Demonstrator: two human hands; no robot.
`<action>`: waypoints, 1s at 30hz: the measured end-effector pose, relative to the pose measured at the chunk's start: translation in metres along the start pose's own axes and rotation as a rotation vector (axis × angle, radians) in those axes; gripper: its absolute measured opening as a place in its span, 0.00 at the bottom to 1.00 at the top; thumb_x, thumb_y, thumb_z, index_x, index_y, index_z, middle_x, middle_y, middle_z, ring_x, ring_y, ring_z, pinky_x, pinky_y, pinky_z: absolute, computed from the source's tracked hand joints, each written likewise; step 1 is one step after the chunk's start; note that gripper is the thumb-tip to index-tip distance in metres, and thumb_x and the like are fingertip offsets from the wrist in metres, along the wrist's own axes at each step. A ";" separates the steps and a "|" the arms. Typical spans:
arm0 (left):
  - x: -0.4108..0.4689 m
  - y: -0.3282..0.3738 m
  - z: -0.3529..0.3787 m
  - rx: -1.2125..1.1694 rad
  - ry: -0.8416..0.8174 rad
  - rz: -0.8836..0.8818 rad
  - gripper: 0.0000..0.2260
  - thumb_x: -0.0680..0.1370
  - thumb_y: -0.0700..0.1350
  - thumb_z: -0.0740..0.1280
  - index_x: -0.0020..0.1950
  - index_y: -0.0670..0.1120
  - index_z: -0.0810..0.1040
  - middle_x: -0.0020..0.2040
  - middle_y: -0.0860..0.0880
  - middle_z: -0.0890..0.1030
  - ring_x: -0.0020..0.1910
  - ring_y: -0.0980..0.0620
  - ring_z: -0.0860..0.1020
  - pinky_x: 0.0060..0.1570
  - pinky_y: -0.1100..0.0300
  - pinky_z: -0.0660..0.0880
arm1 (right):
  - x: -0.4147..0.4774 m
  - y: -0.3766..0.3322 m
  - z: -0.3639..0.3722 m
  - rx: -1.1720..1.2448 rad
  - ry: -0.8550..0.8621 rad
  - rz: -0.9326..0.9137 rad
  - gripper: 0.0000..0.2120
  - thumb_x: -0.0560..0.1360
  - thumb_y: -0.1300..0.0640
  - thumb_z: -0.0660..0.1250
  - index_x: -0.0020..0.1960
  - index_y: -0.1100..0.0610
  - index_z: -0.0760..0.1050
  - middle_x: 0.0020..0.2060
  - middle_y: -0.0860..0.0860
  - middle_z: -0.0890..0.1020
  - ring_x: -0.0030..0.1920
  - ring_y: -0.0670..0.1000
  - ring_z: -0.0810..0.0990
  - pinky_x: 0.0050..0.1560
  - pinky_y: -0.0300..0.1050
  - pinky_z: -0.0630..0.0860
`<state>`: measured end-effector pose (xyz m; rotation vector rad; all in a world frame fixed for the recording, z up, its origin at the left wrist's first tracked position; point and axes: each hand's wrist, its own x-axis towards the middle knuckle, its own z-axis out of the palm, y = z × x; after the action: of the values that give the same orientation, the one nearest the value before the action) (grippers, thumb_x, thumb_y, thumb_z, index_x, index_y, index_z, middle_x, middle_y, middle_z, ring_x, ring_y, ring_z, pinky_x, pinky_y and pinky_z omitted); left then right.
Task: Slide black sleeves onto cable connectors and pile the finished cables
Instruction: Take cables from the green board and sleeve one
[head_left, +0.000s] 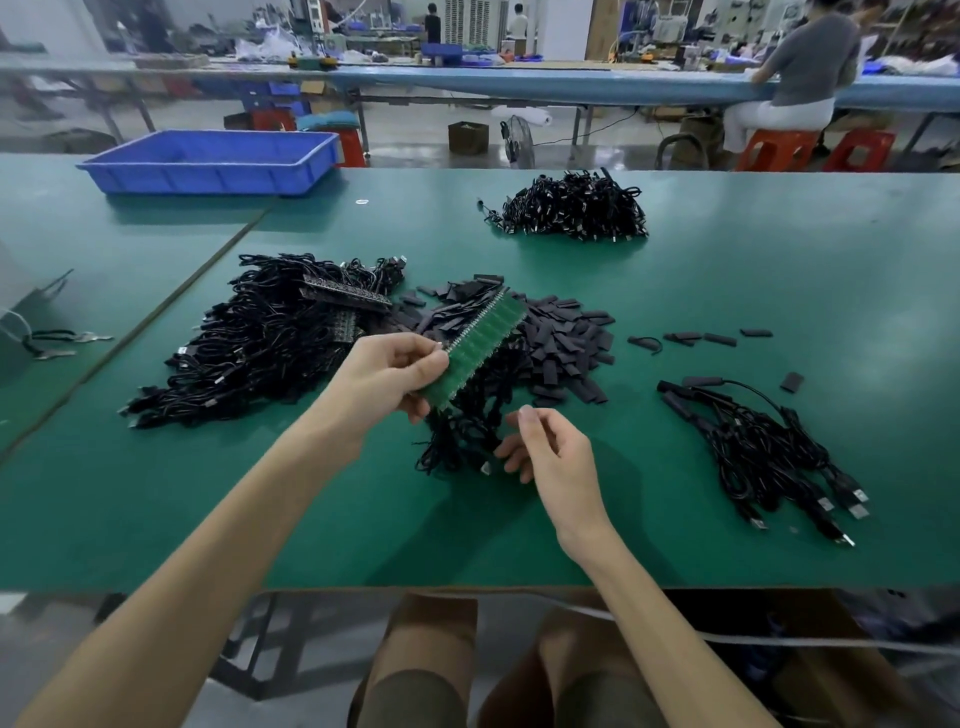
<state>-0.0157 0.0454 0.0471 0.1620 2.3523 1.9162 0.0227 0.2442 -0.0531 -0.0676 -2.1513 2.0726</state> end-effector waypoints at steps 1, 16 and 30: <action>-0.003 -0.001 -0.003 0.037 -0.035 0.005 0.06 0.80 0.40 0.70 0.51 0.36 0.81 0.38 0.42 0.79 0.28 0.49 0.75 0.29 0.60 0.75 | 0.000 0.000 0.000 0.018 0.001 0.005 0.15 0.85 0.46 0.62 0.53 0.56 0.80 0.39 0.53 0.85 0.36 0.49 0.81 0.35 0.41 0.75; -0.008 -0.006 -0.031 0.820 -0.049 0.045 0.05 0.79 0.44 0.73 0.46 0.53 0.80 0.43 0.53 0.80 0.41 0.55 0.76 0.37 0.64 0.68 | -0.001 -0.002 -0.005 0.188 0.018 -0.035 0.17 0.77 0.46 0.73 0.63 0.47 0.74 0.38 0.46 0.80 0.35 0.48 0.80 0.33 0.40 0.75; -0.027 -0.015 0.022 0.667 0.004 0.266 0.10 0.80 0.48 0.71 0.61 0.51 0.79 0.54 0.56 0.78 0.56 0.53 0.76 0.68 0.46 0.67 | -0.004 -0.004 -0.006 0.163 -0.106 -0.029 0.06 0.83 0.51 0.67 0.56 0.45 0.83 0.29 0.53 0.79 0.23 0.49 0.71 0.23 0.39 0.66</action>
<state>0.0144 0.0598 0.0284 0.5407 2.9996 1.1181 0.0277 0.2497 -0.0492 0.0941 -2.0169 2.2738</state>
